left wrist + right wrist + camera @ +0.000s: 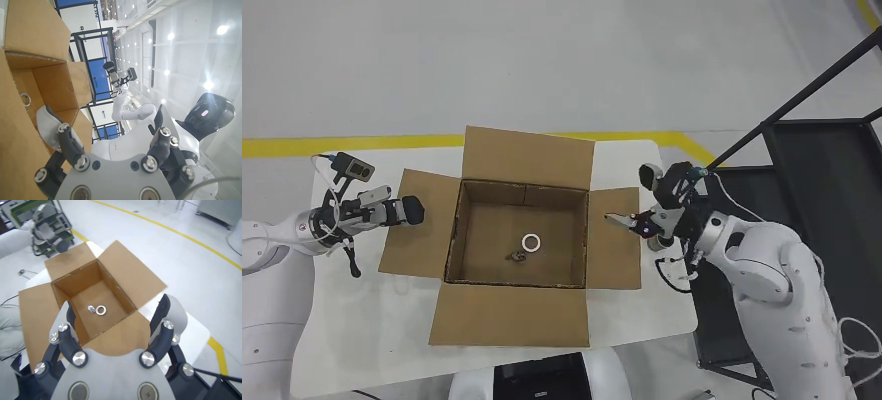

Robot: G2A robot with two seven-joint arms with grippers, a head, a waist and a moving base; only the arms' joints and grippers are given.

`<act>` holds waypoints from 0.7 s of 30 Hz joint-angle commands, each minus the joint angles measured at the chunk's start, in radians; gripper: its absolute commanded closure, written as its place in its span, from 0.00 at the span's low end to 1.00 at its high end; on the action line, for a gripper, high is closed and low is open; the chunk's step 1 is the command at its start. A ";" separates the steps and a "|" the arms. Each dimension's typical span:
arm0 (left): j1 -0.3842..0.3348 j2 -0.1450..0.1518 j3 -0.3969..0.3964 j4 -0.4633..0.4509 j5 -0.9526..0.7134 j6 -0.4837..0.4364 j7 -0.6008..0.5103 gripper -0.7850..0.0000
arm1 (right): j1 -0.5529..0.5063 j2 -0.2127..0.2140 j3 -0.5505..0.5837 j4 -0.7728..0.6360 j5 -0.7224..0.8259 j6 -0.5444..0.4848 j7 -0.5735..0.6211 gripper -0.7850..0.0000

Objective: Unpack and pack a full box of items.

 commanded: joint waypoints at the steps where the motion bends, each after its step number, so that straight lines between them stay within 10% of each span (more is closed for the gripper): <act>1: 0.000 0.000 0.000 0.000 0.000 0.000 0.000 0.00 | -0.038 0.001 0.036 0.005 -0.014 0.007 -0.033 0.00; 21: 0.000 0.000 0.000 0.000 0.000 0.000 0.000 0.00 | -0.157 -0.004 0.084 0.344 -0.119 0.193 -0.136 0.00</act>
